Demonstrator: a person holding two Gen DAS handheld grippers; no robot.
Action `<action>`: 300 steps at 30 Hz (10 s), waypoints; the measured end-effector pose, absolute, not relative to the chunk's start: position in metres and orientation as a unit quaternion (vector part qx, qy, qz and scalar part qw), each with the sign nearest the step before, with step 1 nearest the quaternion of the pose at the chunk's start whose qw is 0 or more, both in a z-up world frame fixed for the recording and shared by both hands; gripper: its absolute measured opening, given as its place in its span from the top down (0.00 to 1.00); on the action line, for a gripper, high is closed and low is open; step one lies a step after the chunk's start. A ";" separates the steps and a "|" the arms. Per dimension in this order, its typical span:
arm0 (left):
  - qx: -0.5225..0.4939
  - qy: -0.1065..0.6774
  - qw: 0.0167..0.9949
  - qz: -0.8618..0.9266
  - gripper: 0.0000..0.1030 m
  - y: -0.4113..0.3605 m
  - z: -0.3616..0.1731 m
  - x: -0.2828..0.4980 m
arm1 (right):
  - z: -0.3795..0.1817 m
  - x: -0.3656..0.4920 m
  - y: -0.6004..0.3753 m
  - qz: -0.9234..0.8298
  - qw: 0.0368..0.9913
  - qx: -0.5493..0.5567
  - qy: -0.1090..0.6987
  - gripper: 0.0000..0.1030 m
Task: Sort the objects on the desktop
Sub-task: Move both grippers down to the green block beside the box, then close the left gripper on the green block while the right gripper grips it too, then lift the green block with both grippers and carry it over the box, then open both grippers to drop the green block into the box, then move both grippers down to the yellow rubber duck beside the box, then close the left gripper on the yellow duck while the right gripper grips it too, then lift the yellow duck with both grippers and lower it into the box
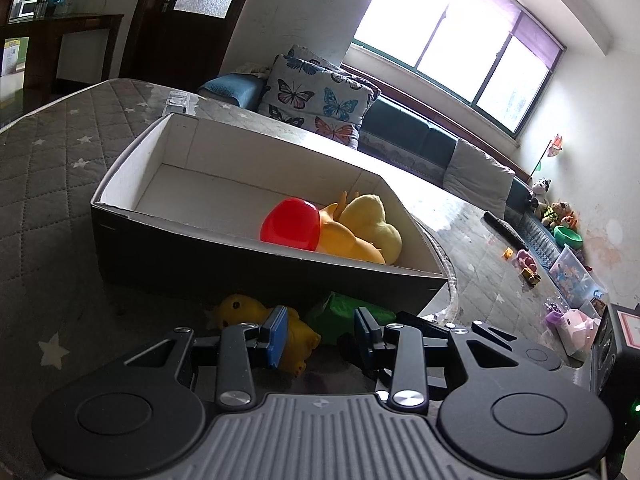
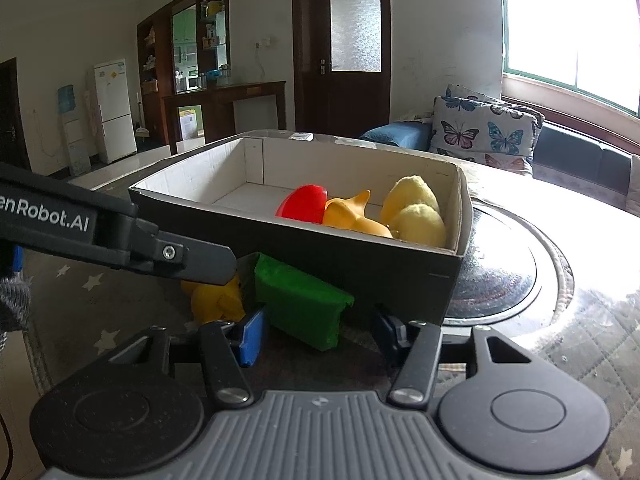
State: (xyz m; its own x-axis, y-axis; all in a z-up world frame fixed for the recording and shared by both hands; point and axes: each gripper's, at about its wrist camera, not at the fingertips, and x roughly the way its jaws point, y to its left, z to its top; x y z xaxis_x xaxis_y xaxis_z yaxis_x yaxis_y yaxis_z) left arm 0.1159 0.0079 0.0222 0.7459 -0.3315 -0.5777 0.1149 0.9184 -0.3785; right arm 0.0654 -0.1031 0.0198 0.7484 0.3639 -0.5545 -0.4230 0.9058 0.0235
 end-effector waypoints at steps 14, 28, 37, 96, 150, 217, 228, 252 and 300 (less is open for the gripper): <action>-0.156 0.332 0.920 -0.140 0.70 0.003 0.021 0.125 | 0.021 0.053 -0.097 0.252 0.923 -0.054 0.285 0.57; -0.158 0.343 0.915 -0.141 0.72 0.002 0.019 0.138 | 0.016 0.066 -0.096 0.244 0.924 -0.064 0.288 0.58; -0.158 0.345 0.913 -0.151 0.79 -0.001 0.017 0.144 | 0.015 0.060 -0.091 0.240 0.927 -0.065 0.279 0.68; -0.202 0.294 0.920 -0.162 0.73 0.004 0.063 0.112 | 0.064 0.019 -0.082 0.241 0.946 -0.119 0.183 0.78; -0.224 0.291 0.927 -0.069 0.73 0.070 0.054 0.149 | 0.057 0.097 -0.043 0.270 0.931 -0.122 0.213 0.49; -0.233 0.376 0.895 -0.052 0.71 0.047 0.009 0.130 | -0.004 0.059 -0.038 0.265 0.912 -0.104 0.296 0.53; -0.247 0.391 0.885 -0.052 0.71 0.048 0.003 0.143 | -0.006 0.067 -0.037 0.266 0.912 -0.099 0.297 0.56; -0.268 0.340 0.899 -0.069 0.69 0.055 0.045 0.118 | 0.034 0.041 -0.038 0.286 0.924 -0.102 0.232 0.69; -0.270 0.367 0.890 -0.025 0.70 0.090 0.039 0.208 | 0.045 0.160 -0.013 0.317 0.896 -0.100 0.295 0.54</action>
